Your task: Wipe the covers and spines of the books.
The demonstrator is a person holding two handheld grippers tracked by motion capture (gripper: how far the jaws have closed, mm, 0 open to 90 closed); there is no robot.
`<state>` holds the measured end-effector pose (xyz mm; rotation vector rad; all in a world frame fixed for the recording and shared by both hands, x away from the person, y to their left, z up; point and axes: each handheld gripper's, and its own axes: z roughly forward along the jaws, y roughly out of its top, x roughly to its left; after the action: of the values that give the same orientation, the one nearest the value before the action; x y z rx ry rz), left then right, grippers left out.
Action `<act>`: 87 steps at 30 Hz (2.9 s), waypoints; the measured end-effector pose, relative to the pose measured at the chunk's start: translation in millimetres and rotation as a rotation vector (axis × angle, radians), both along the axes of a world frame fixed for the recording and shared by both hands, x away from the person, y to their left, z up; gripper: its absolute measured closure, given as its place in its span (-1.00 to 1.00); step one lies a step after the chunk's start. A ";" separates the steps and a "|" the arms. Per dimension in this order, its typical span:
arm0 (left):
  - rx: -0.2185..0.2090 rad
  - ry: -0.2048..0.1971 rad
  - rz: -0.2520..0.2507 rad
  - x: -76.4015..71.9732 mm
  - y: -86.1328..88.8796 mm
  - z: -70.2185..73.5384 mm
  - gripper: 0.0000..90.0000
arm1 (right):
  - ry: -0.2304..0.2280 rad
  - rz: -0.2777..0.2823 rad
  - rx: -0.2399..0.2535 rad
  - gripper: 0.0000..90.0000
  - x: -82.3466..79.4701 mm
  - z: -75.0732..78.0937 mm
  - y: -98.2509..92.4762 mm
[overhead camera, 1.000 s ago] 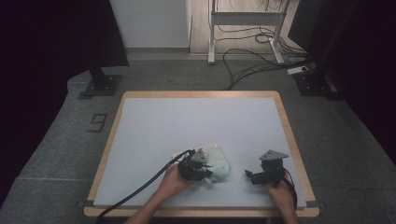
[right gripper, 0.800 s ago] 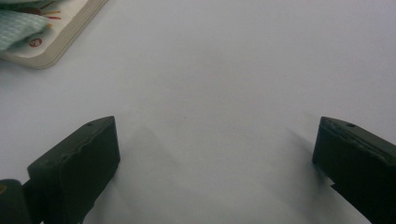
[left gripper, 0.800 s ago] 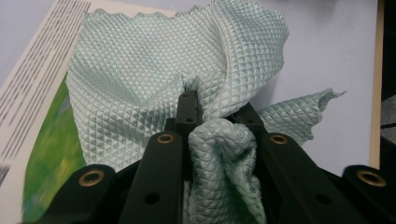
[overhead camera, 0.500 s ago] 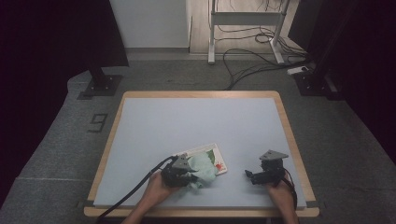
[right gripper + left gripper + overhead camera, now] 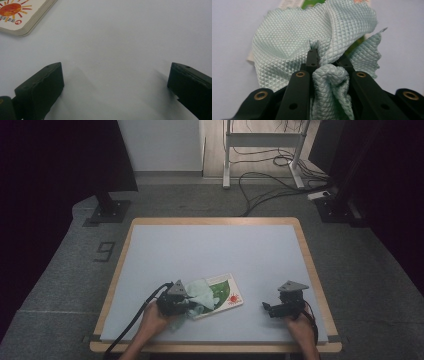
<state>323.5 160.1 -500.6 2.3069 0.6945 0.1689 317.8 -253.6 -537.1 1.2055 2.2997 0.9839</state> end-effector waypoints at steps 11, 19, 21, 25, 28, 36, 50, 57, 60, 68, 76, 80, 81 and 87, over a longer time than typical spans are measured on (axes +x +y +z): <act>0.020 -0.005 0.032 25.5 -10.0 0.6 0.68 | 0.001 0.000 0.001 -1.00 0.2 0.0 0.0; 0.033 -0.006 0.028 43.5 -31.4 0.6 0.69 | 0.002 -0.001 0.001 -1.00 0.2 0.0 -0.1; 0.035 -0.009 0.017 48.2 -42.5 0.2 0.69 | 0.002 -0.001 0.001 -1.00 0.2 -0.1 0.0; 0.036 -0.012 -0.006 53.6 -63.0 -0.8 0.69 | 0.002 -0.001 0.001 -1.00 0.2 0.0 -0.1; 0.017 -0.001 -0.016 57.7 -76.5 -2.3 0.69 | 0.000 -0.001 0.001 -1.00 0.2 -0.1 -0.2; 0.007 0.012 -0.089 48.5 -102.1 -3.4 0.69 | 0.000 0.000 0.000 -1.00 0.3 -0.1 -0.2; 0.005 0.014 -0.088 30.7 -76.3 -2.8 0.70 | -0.001 0.002 -0.001 -1.00 -0.1 0.0 -0.1; -0.001 0.016 -0.052 24.4 -48.8 -1.9 0.70 | -0.001 0.002 0.000 -1.00 -0.1 0.0 0.0; 0.000 0.016 -0.036 20.7 -34.3 -1.4 0.71 | -0.001 0.001 0.000 -1.00 -0.1 0.0 0.0; -0.003 0.015 0.009 10.3 -5.7 -0.2 0.71 | -0.001 0.000 0.000 -1.00 0.0 0.0 0.0; -0.021 -0.006 0.050 10.9 12.6 7.6 0.72 | 0.000 -0.001 0.001 -1.00 0.0 0.0 0.0; -0.030 -0.016 0.080 12.6 25.1 15.3 0.72 | 0.000 0.000 0.000 -1.00 0.0 0.0 0.0; -0.031 -0.018 0.089 12.6 27.4 16.6 0.72 | 0.000 0.000 0.000 -1.00 0.0 0.0 -0.1; -0.032 -0.036 0.136 16.9 48.1 27.5 0.72 | 0.000 0.000 0.000 -1.00 0.0 0.0 -0.1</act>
<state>340.3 208.2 -473.2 2.2213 0.8299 0.2594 317.9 -253.6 -537.1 1.2061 2.2999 0.9844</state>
